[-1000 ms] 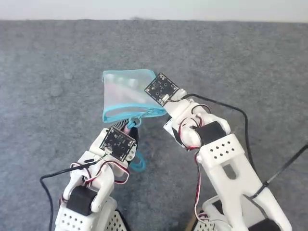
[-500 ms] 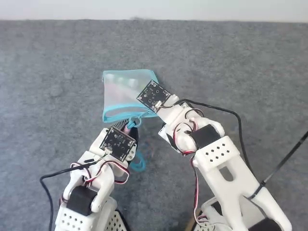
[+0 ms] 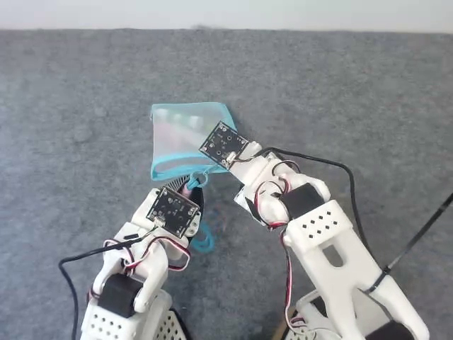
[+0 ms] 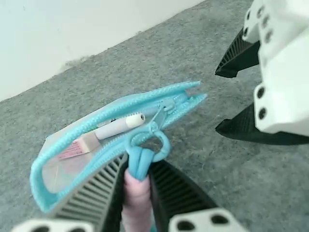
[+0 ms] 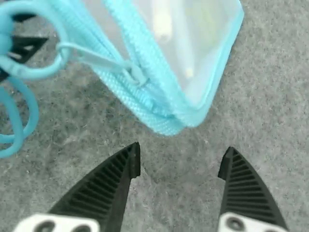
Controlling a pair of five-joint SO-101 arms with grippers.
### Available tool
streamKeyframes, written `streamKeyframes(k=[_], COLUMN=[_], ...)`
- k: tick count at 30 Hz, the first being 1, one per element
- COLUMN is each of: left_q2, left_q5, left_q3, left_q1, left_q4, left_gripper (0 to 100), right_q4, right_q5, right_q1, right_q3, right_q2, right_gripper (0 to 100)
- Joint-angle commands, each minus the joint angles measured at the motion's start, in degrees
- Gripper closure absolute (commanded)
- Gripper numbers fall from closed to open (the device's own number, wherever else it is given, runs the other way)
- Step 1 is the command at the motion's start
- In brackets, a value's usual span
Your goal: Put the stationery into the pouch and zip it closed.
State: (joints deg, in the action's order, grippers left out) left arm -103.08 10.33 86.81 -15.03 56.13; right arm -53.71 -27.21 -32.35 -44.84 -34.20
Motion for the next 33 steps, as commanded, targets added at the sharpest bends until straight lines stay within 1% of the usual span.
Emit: streamKeyframes(k=[1,4,7,15,19,23,28,33], left_q2=[-1.1,-1.1,-1.1,-1.1,-1.1,-1.1,-1.1,-1.1], left_q5=[0.4,0.4,0.4,0.4,0.4,0.4,0.4,0.4], left_q3=[-0.8,-0.7,-0.7,-0.7,-0.7,-0.7,-0.7,-0.7], left_q1=[0.4,0.4,0.4,0.4,0.4,0.4,0.4,0.4], left_q4=[-2.0,-2.0,-2.0,-2.0,-2.0,-2.0,-2.0,-2.0], left_gripper=[99,99,99,99,99,99,99,99], right_q4=[-0.2,1.7,2.6,10.2,9.5,8.0,7.4,5.2], right_q5=[-1.2,-1.8,-4.4,-3.3,-3.4,-4.0,-8.1,-11.9], right_q1=[-0.7,-1.9,-3.0,-1.7,1.5,1.7,-3.1,-6.9], right_q3=[-0.4,-2.3,-3.6,-3.6,-2.5,-3.3,-3.4,-3.2], right_q2=[-3.0,-3.0,-3.0,-3.0,-3.6,-9.0,-15.9,-13.0], right_gripper=[73.1,73.1,73.1,73.1,73.1,73.1,73.1,73.1])
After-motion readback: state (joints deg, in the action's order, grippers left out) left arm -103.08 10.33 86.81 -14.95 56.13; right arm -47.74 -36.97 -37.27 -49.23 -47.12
